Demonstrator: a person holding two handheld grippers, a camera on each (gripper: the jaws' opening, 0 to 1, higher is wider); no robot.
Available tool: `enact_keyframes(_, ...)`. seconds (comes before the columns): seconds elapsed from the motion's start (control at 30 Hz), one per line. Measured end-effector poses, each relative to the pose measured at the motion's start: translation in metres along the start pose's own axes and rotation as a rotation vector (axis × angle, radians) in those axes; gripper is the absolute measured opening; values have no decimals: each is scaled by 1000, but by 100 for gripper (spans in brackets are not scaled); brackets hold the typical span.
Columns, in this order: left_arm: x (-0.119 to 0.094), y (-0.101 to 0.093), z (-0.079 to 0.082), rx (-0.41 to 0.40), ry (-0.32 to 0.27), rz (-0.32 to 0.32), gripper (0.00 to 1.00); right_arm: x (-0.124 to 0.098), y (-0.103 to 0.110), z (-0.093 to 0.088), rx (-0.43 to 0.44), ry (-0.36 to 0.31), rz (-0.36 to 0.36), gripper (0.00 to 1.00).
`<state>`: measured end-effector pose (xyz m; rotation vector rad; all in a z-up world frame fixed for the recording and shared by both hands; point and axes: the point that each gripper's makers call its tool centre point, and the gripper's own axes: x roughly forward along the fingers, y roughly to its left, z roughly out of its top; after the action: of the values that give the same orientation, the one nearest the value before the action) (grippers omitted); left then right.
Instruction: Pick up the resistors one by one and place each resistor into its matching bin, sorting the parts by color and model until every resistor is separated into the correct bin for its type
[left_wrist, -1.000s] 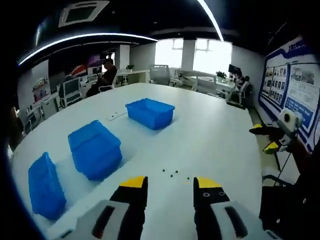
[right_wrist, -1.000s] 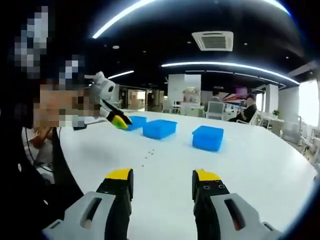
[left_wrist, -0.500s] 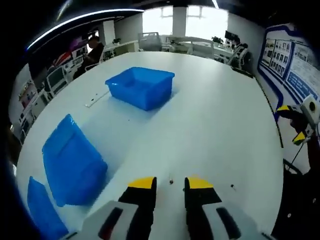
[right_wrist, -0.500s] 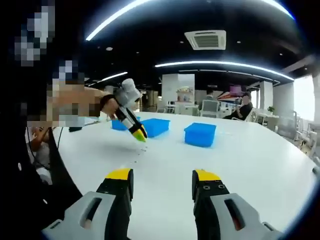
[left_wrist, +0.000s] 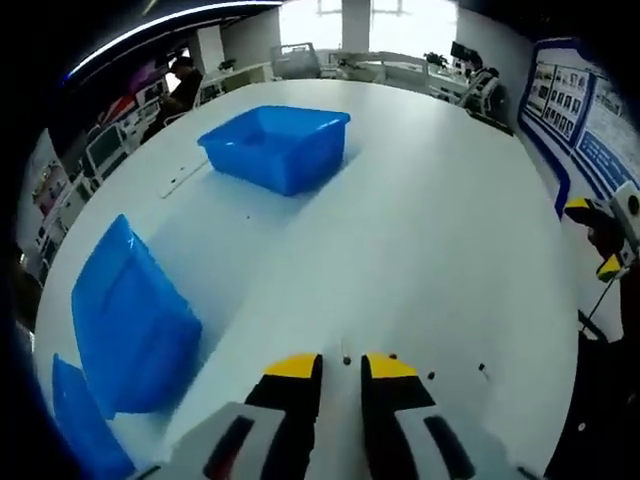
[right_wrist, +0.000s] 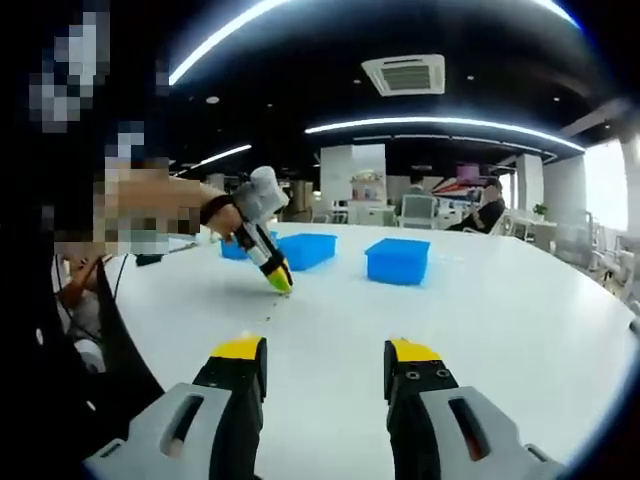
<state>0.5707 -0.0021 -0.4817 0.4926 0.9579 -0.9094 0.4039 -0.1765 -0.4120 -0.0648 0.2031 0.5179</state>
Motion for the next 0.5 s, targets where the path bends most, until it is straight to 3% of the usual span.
enact_keyframes(0.3,3,-1,2,-44,-14,-40,6,1,4,-2,8,5,15,47)
enact_keyframes(0.5,2,1,1,-47,-38,-29,6,0,3,-1,4,6,11,47)
